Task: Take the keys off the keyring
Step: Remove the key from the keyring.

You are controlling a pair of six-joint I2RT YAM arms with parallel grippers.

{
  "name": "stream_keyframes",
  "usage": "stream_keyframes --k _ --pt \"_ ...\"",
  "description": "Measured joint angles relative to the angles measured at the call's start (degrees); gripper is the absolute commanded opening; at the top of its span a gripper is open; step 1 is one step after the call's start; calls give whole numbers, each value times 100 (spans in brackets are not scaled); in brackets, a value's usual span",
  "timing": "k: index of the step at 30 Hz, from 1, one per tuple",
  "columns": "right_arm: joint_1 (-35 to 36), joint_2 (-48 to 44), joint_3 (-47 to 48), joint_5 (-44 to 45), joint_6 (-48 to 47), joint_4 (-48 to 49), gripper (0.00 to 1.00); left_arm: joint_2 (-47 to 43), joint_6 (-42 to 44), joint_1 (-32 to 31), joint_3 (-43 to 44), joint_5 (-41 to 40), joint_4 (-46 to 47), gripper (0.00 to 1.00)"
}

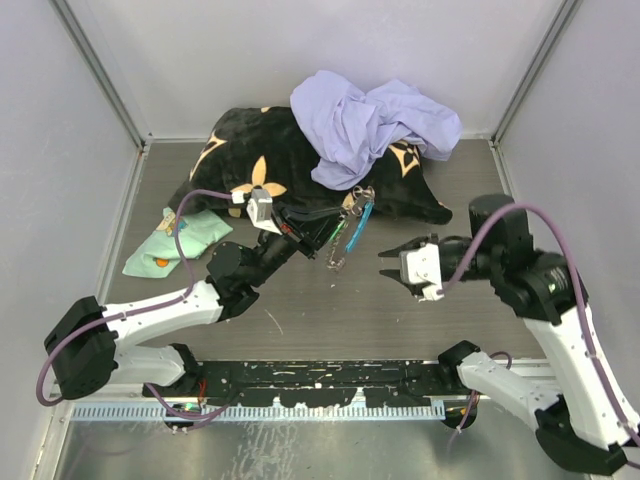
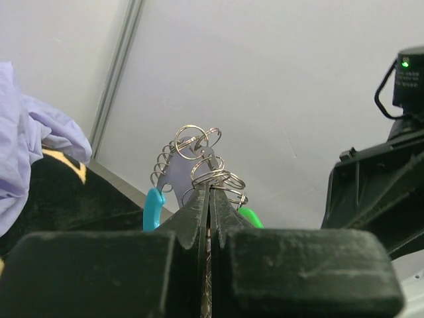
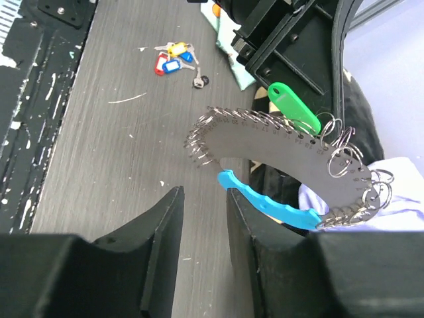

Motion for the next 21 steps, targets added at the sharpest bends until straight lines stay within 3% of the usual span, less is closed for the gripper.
stream_keyframes --k 6,14,21 --pt "0 -826 -1241 -46 407 1512 26 -192 -13 0 0 11 -195 0" --pt "46 -1036 -2361 9 691 3088 25 -216 -153 0 -4 39 -186 0" --pt "232 -1023 -2704 260 852 4103 28 -195 -286 0 -7 48 -157 0"
